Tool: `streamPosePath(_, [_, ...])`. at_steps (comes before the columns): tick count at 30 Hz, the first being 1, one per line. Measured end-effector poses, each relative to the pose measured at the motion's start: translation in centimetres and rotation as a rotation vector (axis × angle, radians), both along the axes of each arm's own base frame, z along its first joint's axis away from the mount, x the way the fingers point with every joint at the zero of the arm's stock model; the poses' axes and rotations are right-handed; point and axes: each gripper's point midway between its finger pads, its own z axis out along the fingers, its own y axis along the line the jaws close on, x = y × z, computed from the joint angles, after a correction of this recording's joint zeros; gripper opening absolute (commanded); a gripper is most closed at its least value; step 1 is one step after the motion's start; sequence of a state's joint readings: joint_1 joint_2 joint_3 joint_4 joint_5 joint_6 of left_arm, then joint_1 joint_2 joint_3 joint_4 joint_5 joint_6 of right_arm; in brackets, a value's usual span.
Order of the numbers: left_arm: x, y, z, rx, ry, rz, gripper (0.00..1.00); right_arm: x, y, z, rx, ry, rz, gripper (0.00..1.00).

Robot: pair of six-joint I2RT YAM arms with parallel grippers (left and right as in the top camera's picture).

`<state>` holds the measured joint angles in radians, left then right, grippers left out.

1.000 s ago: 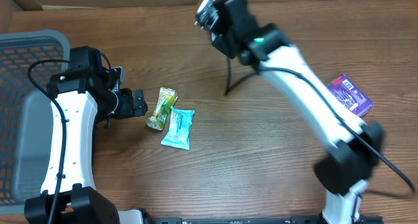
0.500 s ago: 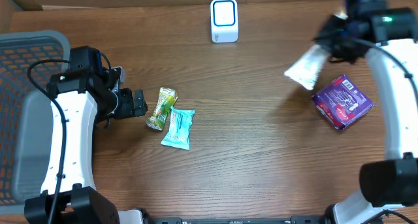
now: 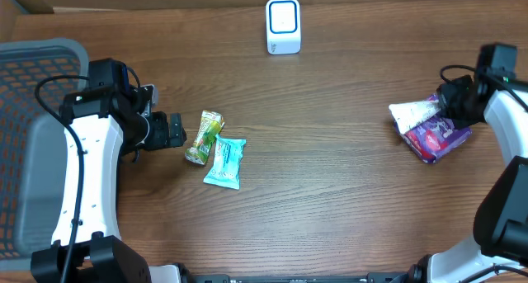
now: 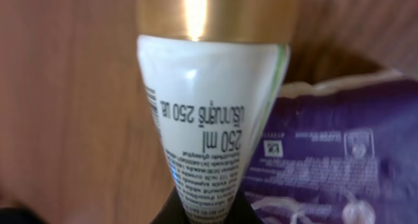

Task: Scan the item barcode
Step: 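Carry the tube right and release it onto the purple pack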

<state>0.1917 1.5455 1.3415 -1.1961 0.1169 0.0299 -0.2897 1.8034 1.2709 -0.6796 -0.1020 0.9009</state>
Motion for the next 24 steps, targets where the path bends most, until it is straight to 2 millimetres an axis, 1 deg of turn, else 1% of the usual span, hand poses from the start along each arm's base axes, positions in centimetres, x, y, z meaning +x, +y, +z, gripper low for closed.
streamPosePath(3, [0.0,0.0,0.0,0.0,0.0,0.0,1.0,1.9,-1.0,0.2,-0.005,-0.122,-0.024,0.05])
streamPosePath(5, [0.0,0.0,0.0,0.0,0.0,0.0,1.0,2.8,-1.2,0.3,-0.016,-0.176,-0.025,0.05])
streamPosePath(7, [0.0,0.0,0.0,0.0,0.0,0.0,1.0,3.3,-1.2,0.4,-0.026,-0.209,-0.017,0.05])
streamPosePath(11, [0.0,0.0,0.0,0.0,0.0,0.0,1.0,3.8,-1.3,0.6,-0.052,-0.227,-0.008,0.06])
streamPosePath(12, [0.0,0.0,0.0,0.0,0.0,0.0,1.0,3.7,-1.3,0.6,-0.056,-0.225,-0.008,0.08])
streamPosePath(15, [0.0,0.0,0.0,0.0,0.0,0.0,1.0,3.6,-1.4,0.5,-0.058,-0.218,-0.006,0.25])
streamPosePath(16, [0.0,0.0,0.0,0.0,0.0,0.0,1.0,3.4,-1.4,0.4,-0.055,-0.212,-0.007,0.34])
streamPosePath(17, [0.0,0.0,0.0,0.0,0.0,0.0,0.99,3.2,-1.5,0.3,-0.045,-0.202,-0.01,0.59])
streamPosePath(18, [0.0,0.0,0.0,0.0,0.0,0.0,1.0,3.0,-1.6,0.2,-0.039,-0.197,-0.005,0.66])
streamPosePath(21, [0.0,0.0,0.0,0.0,0.0,0.0,1.0,2.4,-1.7,0.0,0.012,-0.195,0.017,0.68])
streamPosePath(23, [0.0,0.0,0.0,0.0,0.0,0.0,1.0,2.1,-1.7,0.5,0.049,-0.211,0.046,0.7])
streamPosePath(24, [0.0,0.0,0.0,0.0,0.0,0.0,1.0,1.8,-1.7,1.0,0.064,-0.22,0.057,0.75])
